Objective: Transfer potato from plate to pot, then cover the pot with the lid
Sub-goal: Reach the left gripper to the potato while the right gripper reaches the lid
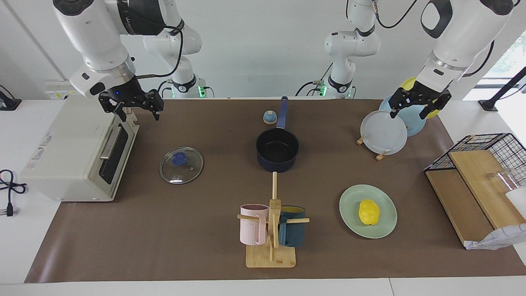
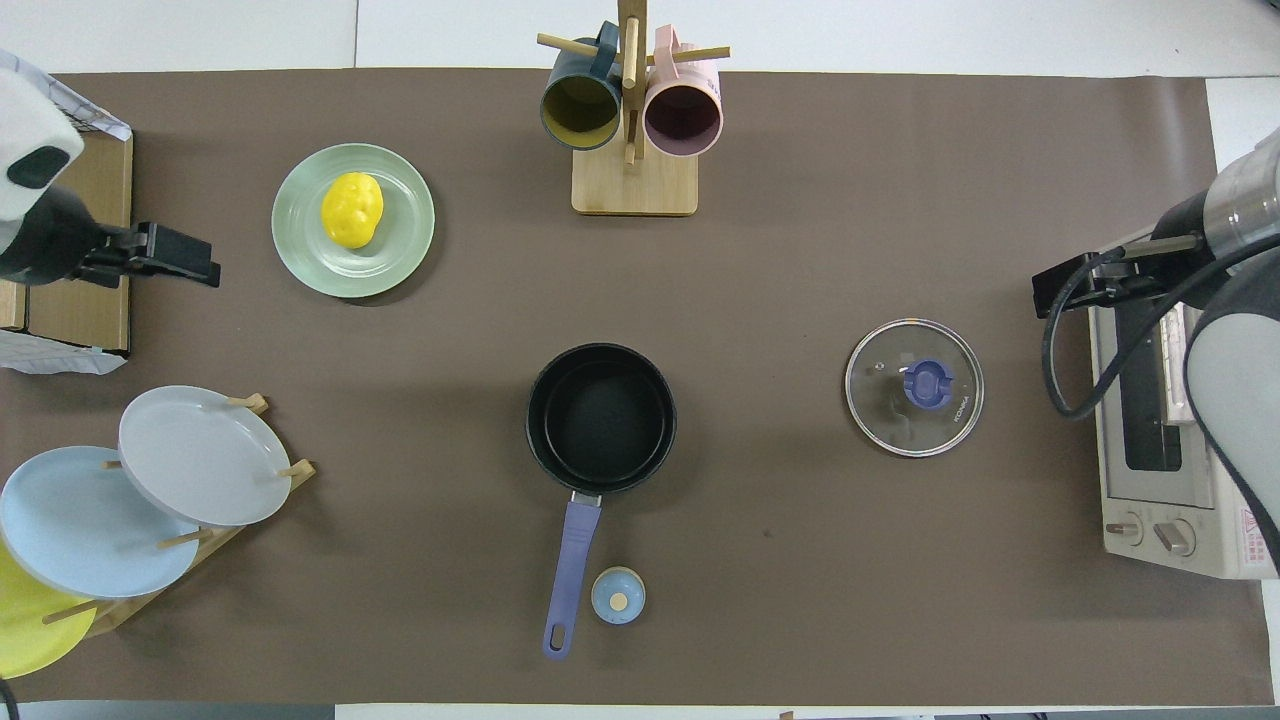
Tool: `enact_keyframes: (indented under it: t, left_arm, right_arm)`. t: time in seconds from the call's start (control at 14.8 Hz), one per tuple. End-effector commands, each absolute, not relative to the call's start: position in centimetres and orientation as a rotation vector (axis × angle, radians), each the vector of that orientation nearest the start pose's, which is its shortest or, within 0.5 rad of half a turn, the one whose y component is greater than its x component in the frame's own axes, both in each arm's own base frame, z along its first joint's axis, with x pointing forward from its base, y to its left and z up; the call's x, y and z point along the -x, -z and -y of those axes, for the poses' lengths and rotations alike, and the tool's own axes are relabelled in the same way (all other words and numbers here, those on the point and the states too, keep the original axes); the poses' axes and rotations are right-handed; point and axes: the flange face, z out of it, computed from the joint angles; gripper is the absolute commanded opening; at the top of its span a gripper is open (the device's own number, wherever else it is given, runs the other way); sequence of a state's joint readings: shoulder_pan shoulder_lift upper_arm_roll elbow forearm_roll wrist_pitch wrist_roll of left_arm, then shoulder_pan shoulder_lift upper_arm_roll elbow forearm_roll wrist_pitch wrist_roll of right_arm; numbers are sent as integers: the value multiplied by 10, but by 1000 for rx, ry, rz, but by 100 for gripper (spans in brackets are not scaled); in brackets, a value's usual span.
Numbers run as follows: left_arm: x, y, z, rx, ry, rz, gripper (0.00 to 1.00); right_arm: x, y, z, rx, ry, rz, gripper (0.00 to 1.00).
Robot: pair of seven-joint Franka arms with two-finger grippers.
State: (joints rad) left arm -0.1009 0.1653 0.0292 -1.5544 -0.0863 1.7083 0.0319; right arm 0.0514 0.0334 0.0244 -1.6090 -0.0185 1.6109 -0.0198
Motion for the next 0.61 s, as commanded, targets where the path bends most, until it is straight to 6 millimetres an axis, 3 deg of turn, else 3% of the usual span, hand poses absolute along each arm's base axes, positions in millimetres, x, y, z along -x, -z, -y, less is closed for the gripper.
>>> enact_keyframes:
  t: [0.0,0.2,0.34,0.54]
  left_arm:
    - [-688,-485,75,3227,-6,-120,100]
    - [-726,-410,93,3210,76,-144,100]
    - [-739,-381,105,3202,91,-164,100]
    - [-740,-369,113,3150,113,-216,100]
  right_arm:
    - [-559,-544,-38,3108,-31,224,100]
    - [-561,-487,-46,3101,13,287,100]
    - [-562,-447,-49,3075,61,511,100]
    - [-563,-402,-51,3069,73,550,100]
